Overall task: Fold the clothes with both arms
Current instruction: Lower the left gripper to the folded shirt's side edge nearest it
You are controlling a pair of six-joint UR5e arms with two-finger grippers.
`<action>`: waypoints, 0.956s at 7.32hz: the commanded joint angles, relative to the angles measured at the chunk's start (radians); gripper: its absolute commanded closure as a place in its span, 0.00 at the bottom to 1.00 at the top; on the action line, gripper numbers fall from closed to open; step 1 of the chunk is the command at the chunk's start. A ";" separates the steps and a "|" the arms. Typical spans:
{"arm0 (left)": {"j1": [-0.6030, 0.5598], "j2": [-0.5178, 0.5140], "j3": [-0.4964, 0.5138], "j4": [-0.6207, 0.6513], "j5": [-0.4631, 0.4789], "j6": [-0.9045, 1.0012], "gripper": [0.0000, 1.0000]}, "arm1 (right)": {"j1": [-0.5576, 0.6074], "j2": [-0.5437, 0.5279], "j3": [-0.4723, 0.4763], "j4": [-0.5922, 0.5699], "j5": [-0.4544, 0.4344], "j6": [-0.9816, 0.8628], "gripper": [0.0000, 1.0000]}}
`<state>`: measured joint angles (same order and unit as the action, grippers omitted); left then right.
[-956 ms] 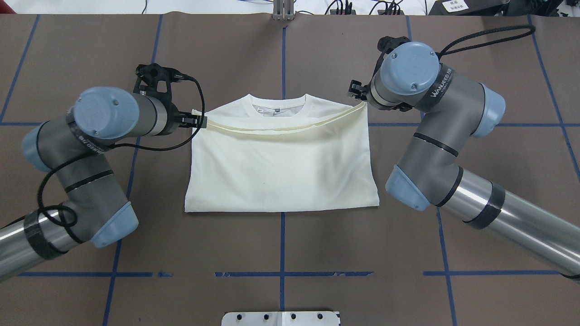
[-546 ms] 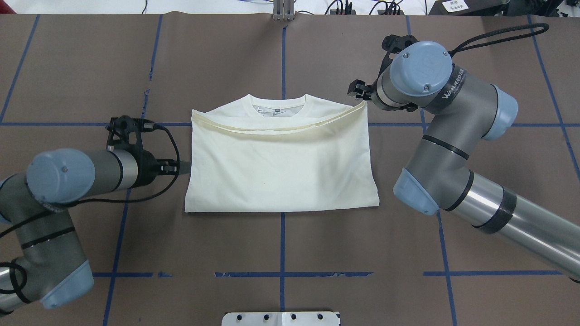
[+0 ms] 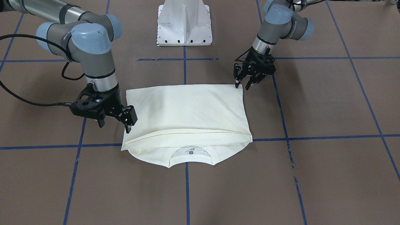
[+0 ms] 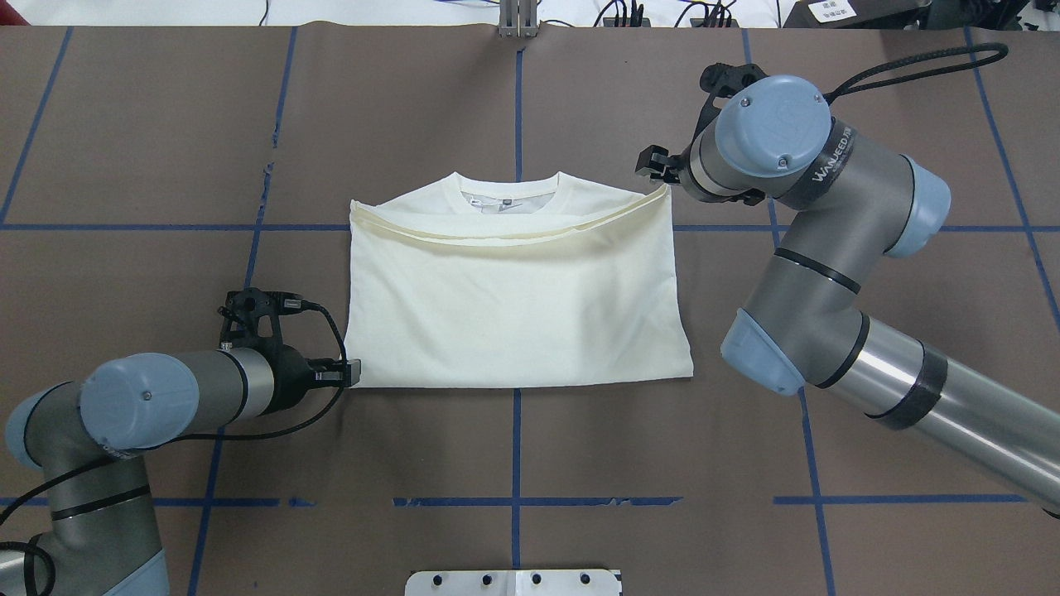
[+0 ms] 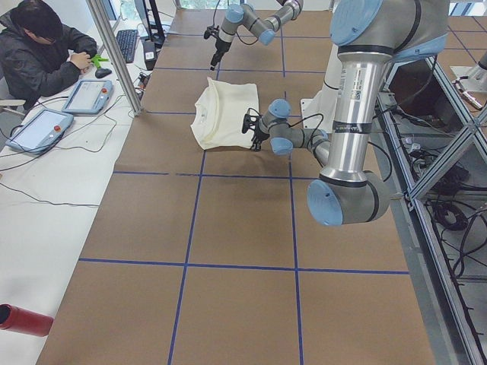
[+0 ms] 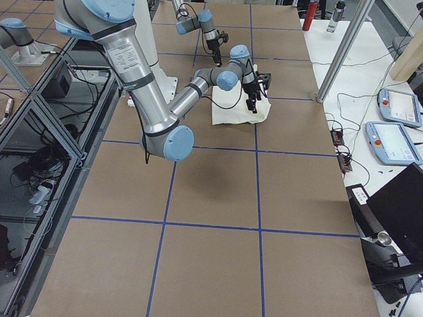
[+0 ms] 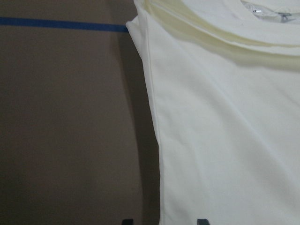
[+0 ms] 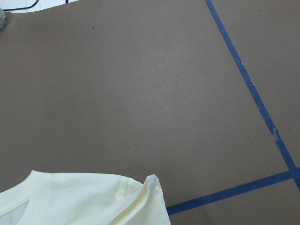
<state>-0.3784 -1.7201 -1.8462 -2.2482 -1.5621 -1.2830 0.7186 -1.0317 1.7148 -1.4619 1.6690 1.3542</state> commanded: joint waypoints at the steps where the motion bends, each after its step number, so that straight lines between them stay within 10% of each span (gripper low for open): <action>1: 0.018 0.001 0.002 -0.001 0.002 -0.007 0.53 | -0.001 0.001 0.000 0.002 0.000 0.005 0.00; 4: 0.059 -0.006 0.005 -0.001 0.033 -0.007 1.00 | -0.001 -0.001 0.000 0.006 0.000 0.006 0.00; 7: 0.039 0.026 -0.030 0.002 0.039 0.037 1.00 | -0.001 -0.004 0.002 0.006 0.000 0.006 0.00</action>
<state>-0.3288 -1.7104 -1.8592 -2.2470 -1.5218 -1.2733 0.7179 -1.0335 1.7155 -1.4558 1.6679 1.3606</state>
